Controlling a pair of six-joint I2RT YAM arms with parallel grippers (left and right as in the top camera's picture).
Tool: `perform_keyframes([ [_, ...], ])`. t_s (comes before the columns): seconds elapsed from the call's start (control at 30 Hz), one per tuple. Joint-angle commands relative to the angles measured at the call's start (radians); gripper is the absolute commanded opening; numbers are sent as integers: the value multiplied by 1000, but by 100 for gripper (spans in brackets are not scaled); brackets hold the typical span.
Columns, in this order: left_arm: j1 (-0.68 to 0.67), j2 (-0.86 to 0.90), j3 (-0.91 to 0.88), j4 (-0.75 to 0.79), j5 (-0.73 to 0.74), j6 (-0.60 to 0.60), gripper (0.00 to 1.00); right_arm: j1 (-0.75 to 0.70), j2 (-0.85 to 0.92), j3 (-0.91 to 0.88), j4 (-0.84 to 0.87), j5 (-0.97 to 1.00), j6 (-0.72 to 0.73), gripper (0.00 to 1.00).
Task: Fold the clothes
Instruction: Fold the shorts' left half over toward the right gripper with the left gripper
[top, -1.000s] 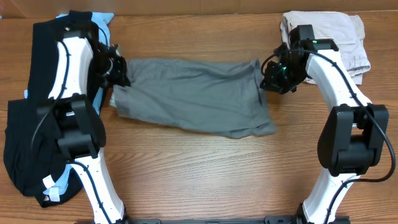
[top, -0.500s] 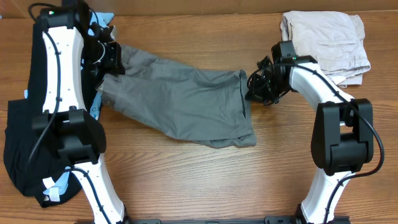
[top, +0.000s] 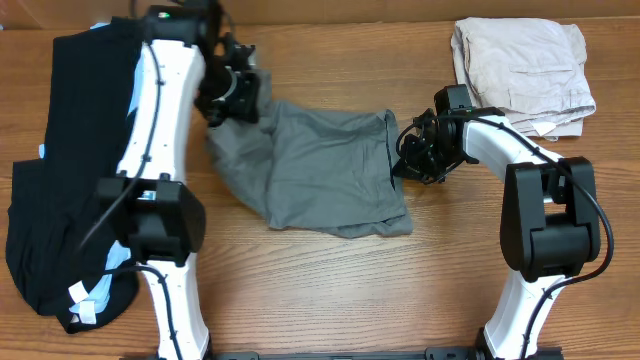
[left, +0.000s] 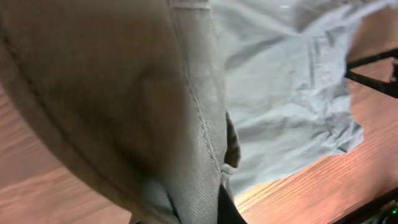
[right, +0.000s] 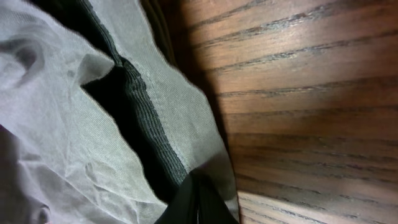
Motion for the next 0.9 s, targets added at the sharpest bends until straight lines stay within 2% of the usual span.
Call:
perform_keyframes([
  [0.0, -86, -28, 23, 20, 31, -17, 4, 2, 13, -10, 9, -11, 9, 4],
  [0.13, -186, -24, 17, 57, 26, -25, 4, 2, 13, -10, 6, -11, 9, 4],
  [0.47, -387, -24, -129, 312, -85, -281, 6, 1, 13, -10, 6, -11, 9, 4],
  [0.5, -396, -24, -147, 333, -89, -294, 11, 1, 13, -10, 6, -11, 9, 4],
  [0.67, -425, -24, -240, 439, -110, -370, 87, 1, 13, -6, 7, -30, 8, 4],
  [0.7, -426, -24, -250, 452, -107, -377, 96, -3, 12, 1, 6, -39, 4, 4],
  [0.73, -426, -24, -257, 462, -102, -377, 100, -9, 10, 10, 2, -48, 4, 4],
  [0.87, -424, -25, -258, 492, -103, -376, 100, -50, -28, 79, -51, -75, -3, 4],
])
